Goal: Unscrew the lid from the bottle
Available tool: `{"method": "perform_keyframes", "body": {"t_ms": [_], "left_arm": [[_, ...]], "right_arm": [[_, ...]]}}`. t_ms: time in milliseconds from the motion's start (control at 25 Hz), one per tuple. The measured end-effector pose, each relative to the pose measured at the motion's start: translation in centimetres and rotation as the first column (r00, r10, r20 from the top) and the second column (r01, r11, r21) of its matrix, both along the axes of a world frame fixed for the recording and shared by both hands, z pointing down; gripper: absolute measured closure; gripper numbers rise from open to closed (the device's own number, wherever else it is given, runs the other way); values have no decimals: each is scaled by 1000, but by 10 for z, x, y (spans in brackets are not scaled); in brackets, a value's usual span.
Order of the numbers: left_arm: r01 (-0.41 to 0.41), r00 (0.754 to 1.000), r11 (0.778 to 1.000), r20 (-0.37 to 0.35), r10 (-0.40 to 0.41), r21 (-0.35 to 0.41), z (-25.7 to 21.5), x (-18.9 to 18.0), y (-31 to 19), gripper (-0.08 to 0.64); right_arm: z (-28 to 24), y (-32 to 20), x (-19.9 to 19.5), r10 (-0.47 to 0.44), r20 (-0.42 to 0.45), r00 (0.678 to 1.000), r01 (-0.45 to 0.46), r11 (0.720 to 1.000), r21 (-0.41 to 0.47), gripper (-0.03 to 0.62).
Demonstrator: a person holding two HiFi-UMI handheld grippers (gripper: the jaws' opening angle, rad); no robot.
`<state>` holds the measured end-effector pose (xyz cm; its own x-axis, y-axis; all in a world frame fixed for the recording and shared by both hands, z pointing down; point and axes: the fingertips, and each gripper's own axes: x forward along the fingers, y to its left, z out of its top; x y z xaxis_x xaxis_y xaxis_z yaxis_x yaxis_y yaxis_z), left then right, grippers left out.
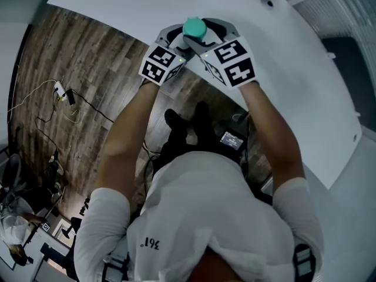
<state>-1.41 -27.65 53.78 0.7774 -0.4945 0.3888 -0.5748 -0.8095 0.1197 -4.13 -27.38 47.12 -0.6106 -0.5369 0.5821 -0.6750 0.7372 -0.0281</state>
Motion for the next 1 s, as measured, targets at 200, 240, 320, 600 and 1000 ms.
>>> {"method": "perform_keyframes", "body": {"t_ms": [200,240,320,600,1000], "left_arm": [[-139,990,990,31,139,-18,2,3,4,241],[-149,988,989,41,150,-17,2,3,4,241],[-144,987,990,67,143,-2,0,1,3,241],[87,996,995,18,-88,41,-3,-7,4,241],[275,961,962,-26,-275,1,-4,-7,-2,241]], "right_arm": [[2,3,0,-99,-19,995,98,995,-34,310],[2,2,0,-99,-19,995,98,994,-40,310],[1,1,-1,-89,-19,996,88,996,-35,310],[0,2,-1,12,1,1000,-12,1000,-16,310],[1,2,-1,153,13,988,-153,988,23,310]]}}
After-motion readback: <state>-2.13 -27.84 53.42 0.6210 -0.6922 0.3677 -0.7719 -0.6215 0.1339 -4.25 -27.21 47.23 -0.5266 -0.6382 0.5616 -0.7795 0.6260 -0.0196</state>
